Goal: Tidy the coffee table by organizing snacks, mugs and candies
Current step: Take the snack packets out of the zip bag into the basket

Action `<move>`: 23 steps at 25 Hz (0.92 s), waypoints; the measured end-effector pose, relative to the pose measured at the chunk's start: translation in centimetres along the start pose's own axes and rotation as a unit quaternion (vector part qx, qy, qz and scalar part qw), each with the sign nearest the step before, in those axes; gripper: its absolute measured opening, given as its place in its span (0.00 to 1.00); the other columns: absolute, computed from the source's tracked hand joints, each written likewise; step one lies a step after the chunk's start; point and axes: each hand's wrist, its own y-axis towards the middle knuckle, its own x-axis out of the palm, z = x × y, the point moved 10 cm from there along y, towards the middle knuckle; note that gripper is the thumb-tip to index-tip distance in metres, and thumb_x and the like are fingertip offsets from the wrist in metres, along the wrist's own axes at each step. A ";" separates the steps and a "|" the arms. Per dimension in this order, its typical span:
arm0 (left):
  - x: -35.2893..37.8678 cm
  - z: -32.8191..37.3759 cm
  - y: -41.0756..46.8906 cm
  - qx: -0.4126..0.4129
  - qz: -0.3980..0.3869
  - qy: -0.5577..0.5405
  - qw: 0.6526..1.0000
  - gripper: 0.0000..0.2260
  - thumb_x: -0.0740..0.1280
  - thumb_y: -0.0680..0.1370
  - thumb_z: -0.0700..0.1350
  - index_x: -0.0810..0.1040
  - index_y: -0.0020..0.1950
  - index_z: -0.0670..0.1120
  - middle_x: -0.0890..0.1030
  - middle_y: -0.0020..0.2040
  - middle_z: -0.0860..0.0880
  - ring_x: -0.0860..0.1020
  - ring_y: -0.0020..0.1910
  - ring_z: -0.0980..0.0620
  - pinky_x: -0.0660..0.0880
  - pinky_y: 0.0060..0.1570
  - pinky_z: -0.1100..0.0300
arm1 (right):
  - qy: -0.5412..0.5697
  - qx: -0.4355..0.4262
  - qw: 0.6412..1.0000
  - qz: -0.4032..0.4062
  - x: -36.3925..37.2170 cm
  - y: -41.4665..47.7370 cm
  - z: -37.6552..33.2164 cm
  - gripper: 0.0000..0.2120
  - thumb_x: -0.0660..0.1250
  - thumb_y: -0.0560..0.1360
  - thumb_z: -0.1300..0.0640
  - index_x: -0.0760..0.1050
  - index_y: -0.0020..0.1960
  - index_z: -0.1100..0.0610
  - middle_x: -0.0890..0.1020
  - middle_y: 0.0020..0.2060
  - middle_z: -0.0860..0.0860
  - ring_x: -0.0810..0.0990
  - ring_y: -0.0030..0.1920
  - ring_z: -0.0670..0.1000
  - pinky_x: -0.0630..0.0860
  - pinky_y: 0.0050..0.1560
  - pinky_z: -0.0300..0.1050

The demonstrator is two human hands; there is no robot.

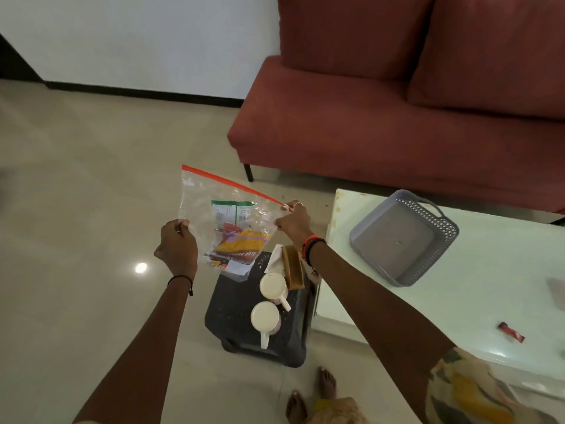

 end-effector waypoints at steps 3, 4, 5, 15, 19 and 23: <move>1.8 4.0 -2.6 0.018 -0.027 -0.033 0.999 0.13 0.58 0.81 0.46 0.77 0.55 0.40 0.80 0.57 0.41 0.78 0.54 0.39 0.65 0.62 0.44 | 0.041 -0.006 0.999 0.034 -5.8 -0.9 -0.3 0.14 0.72 0.68 0.69 0.71 0.48 0.57 0.77 0.47 0.56 0.78 0.49 0.56 0.80 0.55 0.55; 2.6 5.3 -3.5 0.024 -0.038 -0.039 0.998 0.12 0.58 0.81 0.47 0.76 0.55 0.41 0.80 0.57 0.41 0.78 0.54 0.39 0.65 0.62 0.44 | 0.052 -0.004 0.998 0.047 -7.8 -1.0 -0.2 0.14 0.72 0.68 0.68 0.70 0.47 0.57 0.78 0.46 0.56 0.79 0.50 0.57 0.79 0.56 0.56; 3.5 6.5 -4.4 0.032 -0.050 -0.044 0.997 0.12 0.58 0.80 0.47 0.76 0.56 0.41 0.80 0.57 0.42 0.78 0.55 0.39 0.65 0.62 0.44 | 0.062 0.000 0.996 0.056 -9.7 -1.1 0.0 0.13 0.71 0.68 0.69 0.71 0.47 0.57 0.78 0.45 0.56 0.80 0.52 0.59 0.79 0.57 0.57; 15.0 20.1 -15.8 0.089 -0.162 -0.073 0.980 0.12 0.59 0.80 0.46 0.76 0.56 0.41 0.80 0.57 0.43 0.77 0.56 0.42 0.65 0.63 0.44 | 0.160 0.016 0.984 0.078 -28.9 -0.5 4.0 0.10 0.71 0.71 0.64 0.70 0.46 0.58 0.73 0.34 0.49 0.71 0.34 0.46 0.72 0.38 0.36; 18.6 23.9 -19.9 0.105 -0.183 -0.073 0.975 0.10 0.60 0.80 0.45 0.77 0.55 0.42 0.81 0.55 0.43 0.79 0.53 0.42 0.69 0.60 0.47 | 0.156 0.010 0.985 0.073 -35.1 0.1 5.5 0.08 0.70 0.73 0.64 0.72 0.39 0.56 0.74 0.33 0.50 0.73 0.35 0.45 0.75 0.42 0.35; 21.1 26.0 -22.9 0.110 -0.203 -0.058 0.971 0.11 0.60 0.80 0.46 0.77 0.55 0.42 0.82 0.54 0.43 0.79 0.53 0.42 0.71 0.56 0.50 | 0.144 0.009 0.986 0.089 -40.7 0.4 6.4 0.09 0.73 0.70 0.66 0.76 0.36 0.57 0.78 0.33 0.50 0.76 0.35 0.46 0.79 0.47 0.37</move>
